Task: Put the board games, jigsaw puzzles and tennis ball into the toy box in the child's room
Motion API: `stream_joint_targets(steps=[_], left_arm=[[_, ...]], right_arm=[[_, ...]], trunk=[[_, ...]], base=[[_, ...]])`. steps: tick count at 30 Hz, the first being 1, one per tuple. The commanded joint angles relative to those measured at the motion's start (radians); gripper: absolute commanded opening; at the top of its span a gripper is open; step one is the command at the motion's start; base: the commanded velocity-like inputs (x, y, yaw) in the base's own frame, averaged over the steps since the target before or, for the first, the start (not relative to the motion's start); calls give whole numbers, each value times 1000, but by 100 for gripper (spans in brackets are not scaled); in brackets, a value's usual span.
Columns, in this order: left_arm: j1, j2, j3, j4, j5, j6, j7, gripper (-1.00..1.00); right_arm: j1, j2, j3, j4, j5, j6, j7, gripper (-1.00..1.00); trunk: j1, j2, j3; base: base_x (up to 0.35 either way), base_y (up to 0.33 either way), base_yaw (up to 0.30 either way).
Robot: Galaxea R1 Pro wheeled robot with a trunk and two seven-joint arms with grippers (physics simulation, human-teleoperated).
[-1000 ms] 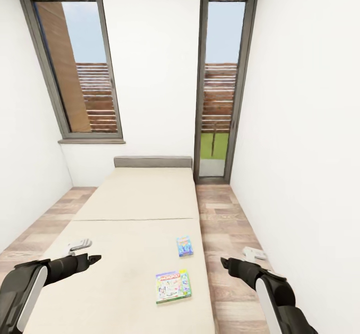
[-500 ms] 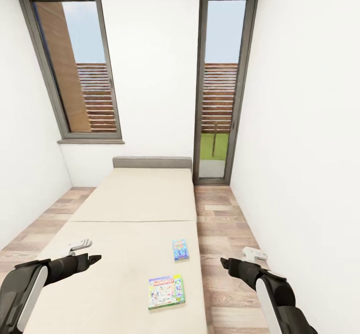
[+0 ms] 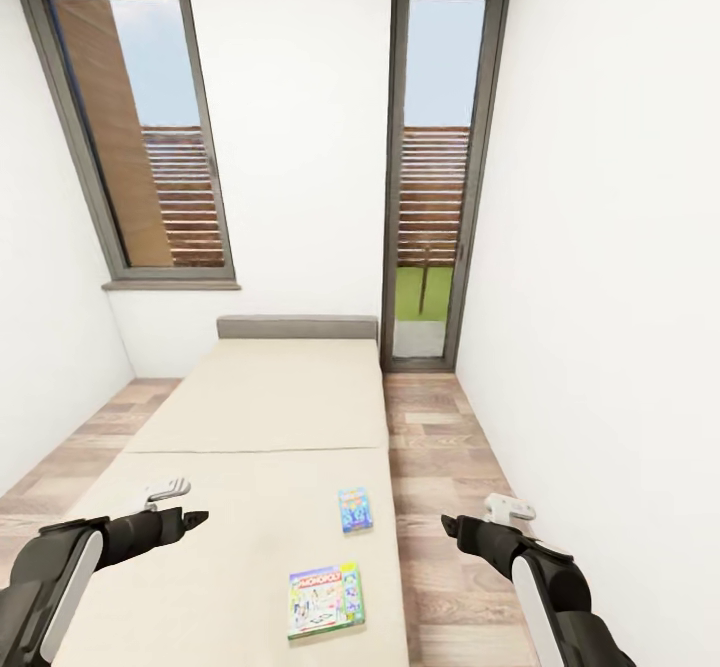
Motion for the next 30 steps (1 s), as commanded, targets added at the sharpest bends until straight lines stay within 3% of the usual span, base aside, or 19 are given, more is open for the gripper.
stream_joint_targets(steps=[1, 30], left_arm=[[0, 0, 1, 0, 6, 7, 0, 100], [0, 0, 1, 0, 5, 7, 0, 100]], right_arm=[[0, 1, -2, 0, -6, 4, -1, 100], [-1, 1, 8, 11, 7, 3, -6, 100]], trunk=[[1, -1, 0], [1, -1, 2]], base=[[31, -1, -168], [114, -26, -20]])
